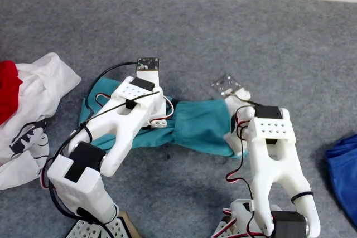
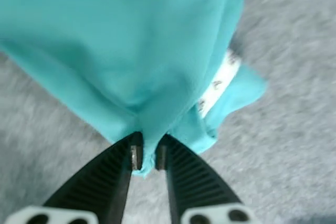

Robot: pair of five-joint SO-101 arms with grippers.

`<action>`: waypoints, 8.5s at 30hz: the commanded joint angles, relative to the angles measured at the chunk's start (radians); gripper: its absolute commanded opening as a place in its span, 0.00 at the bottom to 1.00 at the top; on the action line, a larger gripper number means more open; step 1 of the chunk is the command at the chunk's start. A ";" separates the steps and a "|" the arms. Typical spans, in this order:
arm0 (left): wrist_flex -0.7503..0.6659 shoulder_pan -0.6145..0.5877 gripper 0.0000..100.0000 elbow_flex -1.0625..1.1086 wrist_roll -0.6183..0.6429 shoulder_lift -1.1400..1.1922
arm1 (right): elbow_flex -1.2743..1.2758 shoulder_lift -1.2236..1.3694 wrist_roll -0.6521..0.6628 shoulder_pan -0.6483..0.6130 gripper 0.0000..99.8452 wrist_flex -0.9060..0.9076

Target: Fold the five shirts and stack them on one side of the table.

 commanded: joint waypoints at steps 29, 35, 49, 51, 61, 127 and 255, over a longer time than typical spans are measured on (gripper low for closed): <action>0.064 0.087 0.01 0.182 -0.081 -0.239 | -0.360 -0.019 -0.135 0.111 0.30 0.225; 0.064 -0.012 0.01 0.182 -0.118 -0.429 | -0.315 -0.019 -0.207 0.028 0.30 0.225; 0.066 -0.486 0.01 0.243 -0.222 -0.499 | -0.298 -0.031 -0.183 0.193 0.30 0.277; 0.068 -0.558 0.01 0.278 -0.224 -0.503 | -0.298 -0.031 -0.157 0.208 0.30 0.282; 0.072 -0.723 0.04 0.326 -0.348 -0.509 | -0.300 -0.031 -0.150 0.179 0.30 0.274; 0.207 0.214 0.02 -0.108 -0.196 -0.498 | -0.297 -0.206 -0.298 0.262 0.30 0.246; -0.313 0.074 0.27 0.196 0.046 -0.395 | -0.130 -0.101 -0.681 0.131 0.03 -0.206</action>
